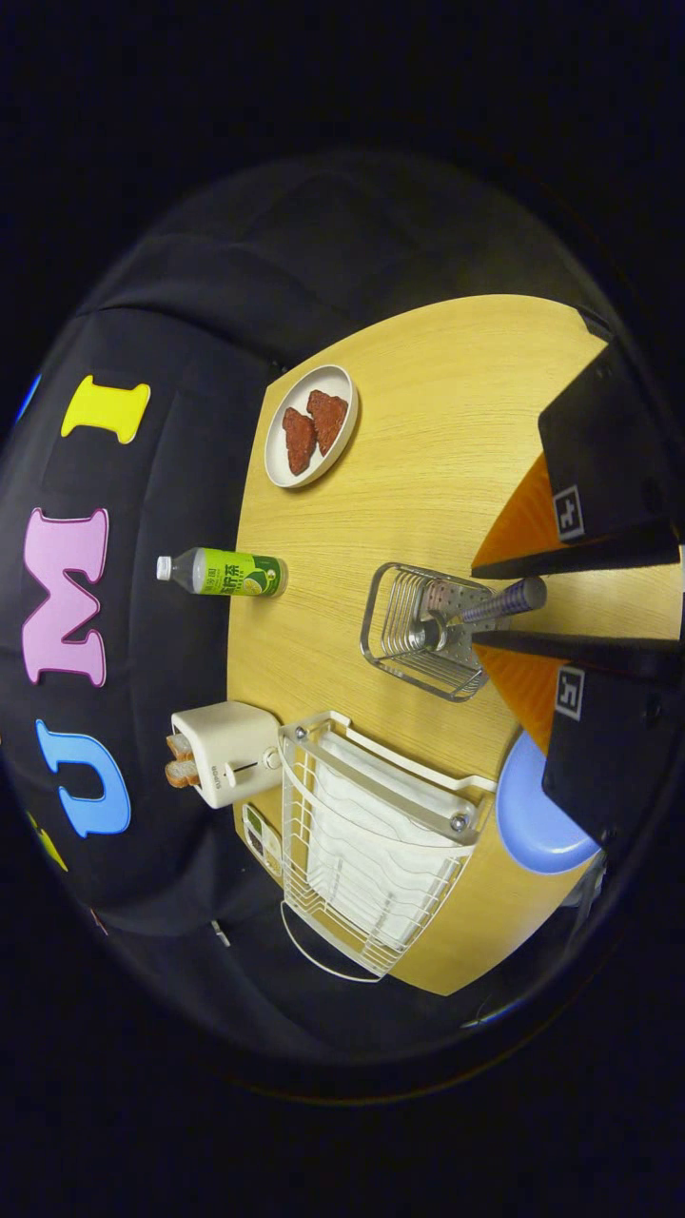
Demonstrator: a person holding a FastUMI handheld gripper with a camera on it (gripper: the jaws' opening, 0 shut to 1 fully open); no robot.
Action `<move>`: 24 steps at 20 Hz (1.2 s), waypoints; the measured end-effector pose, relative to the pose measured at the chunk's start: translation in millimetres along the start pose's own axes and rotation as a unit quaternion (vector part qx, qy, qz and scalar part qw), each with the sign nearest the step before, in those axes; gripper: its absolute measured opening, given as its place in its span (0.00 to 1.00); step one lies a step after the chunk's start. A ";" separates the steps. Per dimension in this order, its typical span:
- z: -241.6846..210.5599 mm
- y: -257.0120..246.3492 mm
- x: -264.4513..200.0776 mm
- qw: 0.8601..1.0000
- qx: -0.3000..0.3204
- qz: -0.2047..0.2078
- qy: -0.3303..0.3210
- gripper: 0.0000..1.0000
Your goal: Take the plate from the dish rack, then take the spoon from the basket and place it into the plate.
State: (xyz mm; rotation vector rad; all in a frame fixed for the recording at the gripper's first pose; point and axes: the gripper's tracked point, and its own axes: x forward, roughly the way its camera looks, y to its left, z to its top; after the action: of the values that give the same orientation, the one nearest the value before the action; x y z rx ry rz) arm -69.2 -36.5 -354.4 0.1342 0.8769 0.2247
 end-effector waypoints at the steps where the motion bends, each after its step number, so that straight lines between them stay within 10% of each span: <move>1: -2.0 1.0 -0.1 1.000 0.007 0.002 0.006 0.30; 7: 2.1 5.3 -0.8 0.998 0.061 0.014 0.015 0.12; 24: 60.7 34.3 -144.8 0.990 0.072 0.072 -0.099 0.12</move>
State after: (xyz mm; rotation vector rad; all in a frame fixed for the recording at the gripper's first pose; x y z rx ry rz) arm -116.6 -40.9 -200.8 0.3486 0.6866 0.2777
